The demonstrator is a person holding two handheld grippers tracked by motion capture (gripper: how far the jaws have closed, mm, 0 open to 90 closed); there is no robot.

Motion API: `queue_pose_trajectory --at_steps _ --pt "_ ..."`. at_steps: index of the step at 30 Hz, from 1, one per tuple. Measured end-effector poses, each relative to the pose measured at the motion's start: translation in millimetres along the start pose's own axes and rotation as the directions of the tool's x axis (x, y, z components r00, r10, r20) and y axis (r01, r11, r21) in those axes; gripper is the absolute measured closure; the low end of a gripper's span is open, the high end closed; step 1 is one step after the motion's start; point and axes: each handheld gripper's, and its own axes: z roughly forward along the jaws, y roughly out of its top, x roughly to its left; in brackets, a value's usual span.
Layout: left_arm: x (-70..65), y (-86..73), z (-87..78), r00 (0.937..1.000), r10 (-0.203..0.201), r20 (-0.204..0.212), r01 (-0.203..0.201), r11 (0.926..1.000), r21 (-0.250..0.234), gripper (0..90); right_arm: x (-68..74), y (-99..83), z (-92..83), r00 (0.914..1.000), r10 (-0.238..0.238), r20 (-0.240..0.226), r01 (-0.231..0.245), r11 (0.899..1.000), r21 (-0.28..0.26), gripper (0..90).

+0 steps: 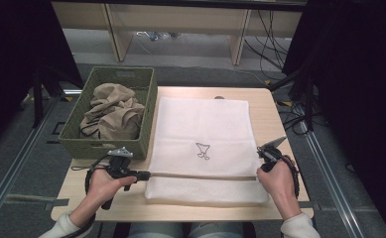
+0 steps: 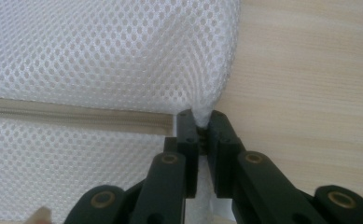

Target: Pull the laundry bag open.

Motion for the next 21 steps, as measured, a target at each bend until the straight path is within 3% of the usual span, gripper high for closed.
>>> queue_pose_trajectory --at_steps 4,5,6,7,8,10,12,13,16,19,20,21 --pt "5.2 -2.4 -4.2 0.9999 -0.006 -0.010 0.006 1.0000 0.001 86.9 0.5 -0.1 0.2 1.0000 0.005 -0.003 -0.005 1.000 0.003 84.9" --pt "6.7 -3.1 -5.3 0.9998 -0.003 -0.021 0.003 1.0000 0.001 86.9 0.8 0.1 0.1 1.0000 -0.005 0.007 0.005 1.000 0.004 84.9" --pt "8.3 -4.0 -5.9 0.9996 -0.013 -0.024 0.013 0.9999 -0.005 86.9 -2.0 -0.3 -0.2 0.9985 -0.052 0.019 0.052 0.999 0.005 84.9" --pt "10.3 -4.5 -7.4 0.9998 -0.016 -0.014 0.016 0.9999 -0.001 86.9 -1.6 -0.5 0.2 0.9991 -0.040 0.013 0.041 0.999 -0.003 84.9" --pt "11.1 -5.2 -8.2 0.9995 -0.018 -0.026 0.018 0.9998 -0.002 86.9 1.5 0.1 -0.1 1.0000 0.009 -0.002 -0.009 1.000 -0.003 84.9" --pt "13.3 -6.7 -9.7 0.9993 -0.028 -0.024 0.028 0.9996 -0.008 86.9 0.5 -0.1 -0.4 0.9997 -0.021 0.011 0.022 1.000 -0.001 84.9" --pt "14.9 -7.5 -10.8 0.9992 -0.033 -0.023 0.033 0.9994 -0.006 86.9 1.1 -0.4 0.2 0.9999 -0.016 -0.005 0.016 1.000 -0.006 84.9" --pt "15.3 -7.9 -10.7 0.9991 -0.033 -0.028 0.033 0.9994 -0.010 86.9 0.2 -1.1 0.6 0.9992 -0.040 0.000 0.040 0.999 -0.002 84.9" --pt "17.3 -8.1 -11.2 0.9992 -0.031 -0.025 0.031 0.9995 0.000 86.9 4.4 -0.2 0.8 1.0000 -0.004 -0.002 0.004 1.000 0.010 84.9" --pt "18.4 -7.7 -11.5 0.9991 -0.030 -0.031 0.031 0.9995 0.007 86.9 2.3 -1.9 2.4 0.9992 -0.038 -0.008 0.038 0.999 -0.007 84.9" --pt "18.0 -7.6 -11.9 0.9980 -0.022 -0.060 0.023 0.9997 0.007 87.0 3.3 -1.3 1.3 0.9996 -0.026 -0.008 0.026 1.000 0.016 84.9" --pt "19.0 -8.0 -11.9 0.9979 -0.025 -0.060 0.025 0.9997 -0.008 86.9 2.8 -1.1 2.4 0.9997 -0.024 -0.004 0.024 1.000 0.011 84.9"
